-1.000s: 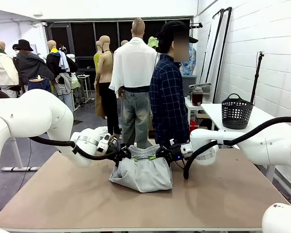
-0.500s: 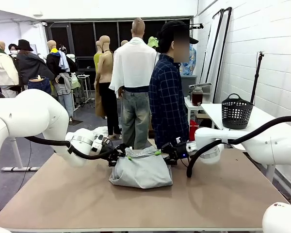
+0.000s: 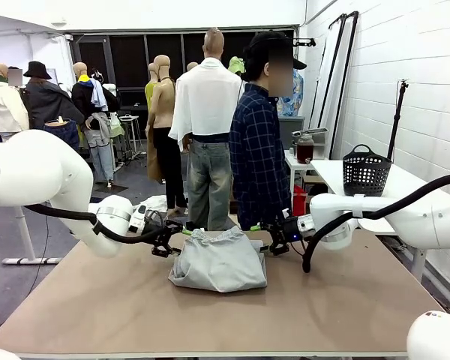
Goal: Fold the training pants.
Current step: Fold the Training pants in half.
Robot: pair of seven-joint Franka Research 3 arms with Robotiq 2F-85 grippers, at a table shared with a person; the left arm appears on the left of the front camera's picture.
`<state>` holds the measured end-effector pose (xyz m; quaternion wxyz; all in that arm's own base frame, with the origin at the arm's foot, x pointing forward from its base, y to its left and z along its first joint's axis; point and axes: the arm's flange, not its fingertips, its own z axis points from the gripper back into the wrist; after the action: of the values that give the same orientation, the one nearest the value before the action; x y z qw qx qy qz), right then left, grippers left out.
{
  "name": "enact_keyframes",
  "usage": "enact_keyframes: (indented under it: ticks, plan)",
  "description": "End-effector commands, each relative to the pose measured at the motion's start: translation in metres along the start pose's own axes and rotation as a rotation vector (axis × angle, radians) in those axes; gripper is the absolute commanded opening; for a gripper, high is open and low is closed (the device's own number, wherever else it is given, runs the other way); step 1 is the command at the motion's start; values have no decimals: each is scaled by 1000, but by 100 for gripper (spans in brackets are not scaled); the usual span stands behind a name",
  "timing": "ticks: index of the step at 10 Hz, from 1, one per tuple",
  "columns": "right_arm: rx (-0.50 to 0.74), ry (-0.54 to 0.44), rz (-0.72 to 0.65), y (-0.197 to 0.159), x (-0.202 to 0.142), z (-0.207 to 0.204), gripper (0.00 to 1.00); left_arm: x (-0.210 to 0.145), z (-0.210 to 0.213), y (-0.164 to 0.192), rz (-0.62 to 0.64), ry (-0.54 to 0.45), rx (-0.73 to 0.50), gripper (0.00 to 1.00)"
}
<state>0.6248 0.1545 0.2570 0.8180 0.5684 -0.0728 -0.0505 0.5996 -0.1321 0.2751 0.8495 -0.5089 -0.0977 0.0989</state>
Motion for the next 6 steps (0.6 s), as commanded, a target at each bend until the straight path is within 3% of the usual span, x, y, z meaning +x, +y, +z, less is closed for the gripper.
enact_keyframes:
  ticks: [1,6]
  plan:
    - [-29,-28,-2,12,-11,11,100,-17,21,3,-21,-63,-7,100]
    - [-42,-33,61,34,-13,22,100,-37,54,-11,-92,-142,-12,100]
